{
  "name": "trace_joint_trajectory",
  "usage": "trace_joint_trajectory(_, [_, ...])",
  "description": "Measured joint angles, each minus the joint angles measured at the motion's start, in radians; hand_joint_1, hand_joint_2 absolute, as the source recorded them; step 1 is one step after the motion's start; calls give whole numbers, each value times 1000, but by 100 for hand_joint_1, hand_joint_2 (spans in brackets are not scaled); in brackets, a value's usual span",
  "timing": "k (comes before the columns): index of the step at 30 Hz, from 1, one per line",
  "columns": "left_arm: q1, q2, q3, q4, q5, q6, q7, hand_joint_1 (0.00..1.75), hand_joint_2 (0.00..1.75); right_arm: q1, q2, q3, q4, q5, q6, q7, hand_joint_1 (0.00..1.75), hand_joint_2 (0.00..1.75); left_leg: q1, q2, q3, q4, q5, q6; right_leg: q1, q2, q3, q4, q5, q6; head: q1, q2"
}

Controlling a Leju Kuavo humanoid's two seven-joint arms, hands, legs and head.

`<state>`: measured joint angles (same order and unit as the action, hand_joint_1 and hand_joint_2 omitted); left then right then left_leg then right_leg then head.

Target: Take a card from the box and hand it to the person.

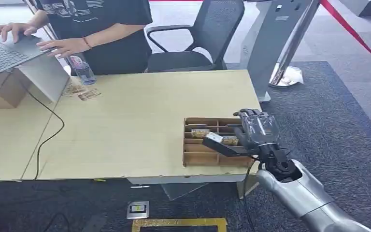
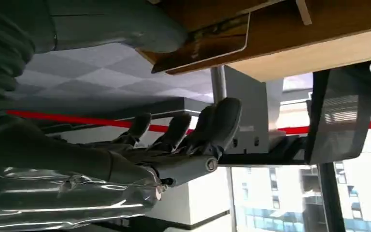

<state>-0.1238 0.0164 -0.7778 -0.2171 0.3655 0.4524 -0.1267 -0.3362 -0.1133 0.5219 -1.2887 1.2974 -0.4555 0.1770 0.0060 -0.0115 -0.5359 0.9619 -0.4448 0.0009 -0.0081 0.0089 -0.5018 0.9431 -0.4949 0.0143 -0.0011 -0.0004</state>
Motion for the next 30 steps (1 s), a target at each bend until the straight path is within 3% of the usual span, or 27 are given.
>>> trace_joint_trajectory(5, [0, 0, -5, 0, 3, 0, 0, 0, 175, -14, 4, 0, 45, 0, -17, -5, 87, 175, 0, 0, 0, 0, 0, 0, 0, 0, 0, 0, 0, 0, 0, 0])
trace_joint_trajectory(6, [1, 0, -5, 0, 3, 0, 0, 0, 175, -17, 5, 0, 55, 0, -19, -6, 106, 175, 0, 0, 0, 0, 0, 0, 0, 0, 0, 0, 0, 0, 0, 0])
trace_joint_trajectory(7, [1, 0, -5, 0, 3, 0, 0, 0, 175, -20, 6, 0, 64, 1, -20, -5, 175, 175, 0, 0, 0, 0, 0, 0, 0, 0, 0, 0, 0, 0, 0, 0])
trace_joint_trajectory(23, [1, 0, -5, 0, 3, 0, 0, 0, 175, -34, 6, 0, 117, 15, -23, 2, 175, 175, 0, 0, 0, 0, 0, 0, 0, 0, 0, 0, 0, 0, 0, 0])
trace_joint_trajectory(28, [1, 2, -6, 0, -1, -13, -3, 0, 175, -50, 1, -5, 78, -92, 75, -88, 175, 175, 0, 1, 1, 0, 0, 0, 0, 1, 0, 0, 0, 0, 0, 0])
trace_joint_trajectory(30, [1, 3, -7, 0, -5, -21, -6, 0, 175, -64, -13, -10, 49, -129, 162, -130, 175, 175, 0, 1, 1, 0, 0, 0, 0, 1, 0, 0, 1, 0, 0, 0])
